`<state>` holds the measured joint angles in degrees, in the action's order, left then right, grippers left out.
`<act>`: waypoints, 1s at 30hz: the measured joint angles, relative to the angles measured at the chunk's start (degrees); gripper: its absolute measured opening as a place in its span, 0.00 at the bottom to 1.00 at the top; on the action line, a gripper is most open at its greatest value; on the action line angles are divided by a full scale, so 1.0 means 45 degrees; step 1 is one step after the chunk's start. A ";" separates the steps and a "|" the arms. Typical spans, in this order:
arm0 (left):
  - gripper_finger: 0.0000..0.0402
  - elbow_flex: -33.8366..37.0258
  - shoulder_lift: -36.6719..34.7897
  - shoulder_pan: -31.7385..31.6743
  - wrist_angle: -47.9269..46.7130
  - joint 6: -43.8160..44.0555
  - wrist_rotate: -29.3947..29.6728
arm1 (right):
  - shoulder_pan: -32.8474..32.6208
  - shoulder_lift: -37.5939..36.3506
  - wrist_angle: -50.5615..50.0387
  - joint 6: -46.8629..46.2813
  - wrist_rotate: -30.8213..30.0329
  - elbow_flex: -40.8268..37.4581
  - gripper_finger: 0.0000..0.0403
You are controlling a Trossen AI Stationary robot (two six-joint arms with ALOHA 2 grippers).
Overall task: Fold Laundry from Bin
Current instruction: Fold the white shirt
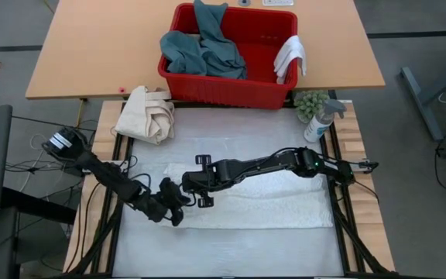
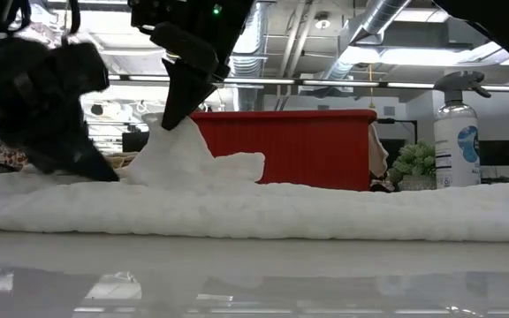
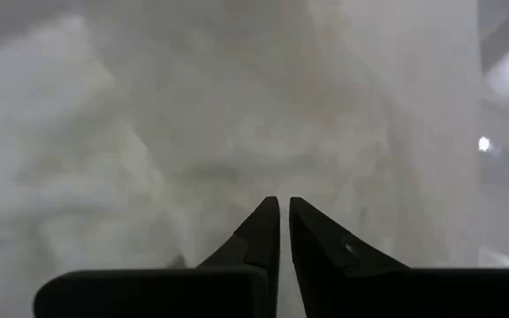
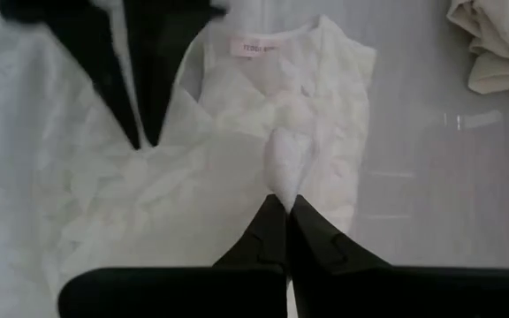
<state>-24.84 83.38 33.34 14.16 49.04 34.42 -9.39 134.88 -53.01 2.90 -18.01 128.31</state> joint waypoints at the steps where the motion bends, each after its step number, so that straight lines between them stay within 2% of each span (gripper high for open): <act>1: 0.04 0.0000 0.0369 -0.0030 0.0275 -0.0044 -0.0188 | -0.0002 -0.0003 0.0001 -0.0001 -0.0001 0.0000 0.05; 8: 0.04 -0.0024 0.1743 -0.0045 0.0743 0.1308 -0.0130 | -0.0331 0.0001 -0.0015 -0.0113 0.0042 0.0000 0.05; 18: 0.04 -0.0024 0.1669 -0.0049 0.0845 0.1485 -0.0128 | -0.1036 0.0011 -0.0009 -0.0345 0.1343 -0.0001 0.05; 22: 0.04 -0.0024 0.1669 -0.0048 0.0829 0.1486 -0.0128 | -0.1175 0.0011 0.0074 -0.0471 0.2828 -0.0005 0.05; 30: 0.04 0.0000 0.1250 -0.0049 0.0720 0.1661 -0.0596 | -0.1175 0.0113 0.1298 -0.0757 0.3512 -0.0019 0.05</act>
<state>-24.84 89.01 33.12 17.40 56.51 31.74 -14.68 135.39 -47.17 -0.51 -2.21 128.22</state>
